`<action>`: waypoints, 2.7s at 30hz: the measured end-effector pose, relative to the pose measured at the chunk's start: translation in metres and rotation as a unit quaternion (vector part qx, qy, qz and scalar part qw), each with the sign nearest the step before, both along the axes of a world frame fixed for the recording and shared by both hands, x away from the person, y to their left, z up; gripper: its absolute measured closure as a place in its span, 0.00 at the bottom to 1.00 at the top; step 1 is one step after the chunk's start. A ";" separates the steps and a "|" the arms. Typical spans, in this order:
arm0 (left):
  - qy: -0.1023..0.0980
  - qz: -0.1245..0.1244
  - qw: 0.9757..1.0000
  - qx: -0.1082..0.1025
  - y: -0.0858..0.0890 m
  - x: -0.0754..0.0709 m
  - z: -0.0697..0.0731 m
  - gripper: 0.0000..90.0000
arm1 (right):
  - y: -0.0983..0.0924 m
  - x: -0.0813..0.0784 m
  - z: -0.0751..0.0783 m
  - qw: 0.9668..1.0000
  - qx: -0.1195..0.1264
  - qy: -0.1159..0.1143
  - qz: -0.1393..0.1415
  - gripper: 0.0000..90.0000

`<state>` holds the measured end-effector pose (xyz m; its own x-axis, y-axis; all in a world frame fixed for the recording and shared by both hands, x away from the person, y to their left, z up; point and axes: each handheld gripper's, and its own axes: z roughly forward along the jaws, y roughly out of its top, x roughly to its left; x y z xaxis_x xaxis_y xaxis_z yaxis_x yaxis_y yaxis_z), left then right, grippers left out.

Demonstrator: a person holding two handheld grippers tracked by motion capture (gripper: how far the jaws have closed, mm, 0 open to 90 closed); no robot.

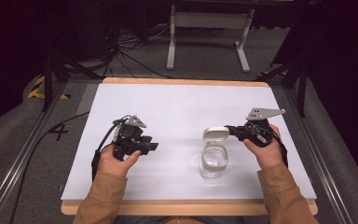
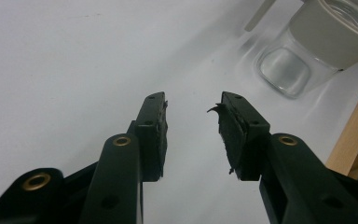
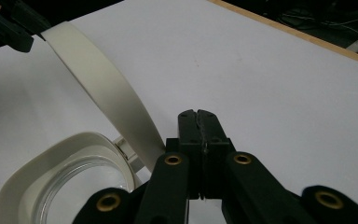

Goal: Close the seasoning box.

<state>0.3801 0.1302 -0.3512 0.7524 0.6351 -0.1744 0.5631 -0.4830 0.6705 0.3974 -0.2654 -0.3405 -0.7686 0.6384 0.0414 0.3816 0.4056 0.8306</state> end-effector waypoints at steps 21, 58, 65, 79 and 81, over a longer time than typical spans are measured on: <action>-0.004 -0.012 1.000 -0.002 -0.009 0.005 0.001 0.68 | 0.010 -0.015 0.002 0.998 -0.013 0.011 0.057 1.00; -0.010 0.025 0.999 -0.024 0.020 0.014 0.009 0.61 | -0.063 -0.024 0.028 0.995 0.042 -0.013 -0.085 0.67; -0.012 0.035 0.999 -0.024 0.023 0.021 0.008 0.60 | -0.086 -0.025 0.024 0.991 0.039 -0.013 -0.129 0.56; -0.015 0.084 0.996 0.012 0.030 0.042 -0.009 0.54 | -0.121 -0.019 -0.009 0.979 -0.016 0.024 -0.204 0.48; -0.011 0.086 0.996 0.014 0.030 0.043 -0.011 0.54 | -0.125 -0.017 -0.015 0.977 -0.021 0.033 -0.210 0.48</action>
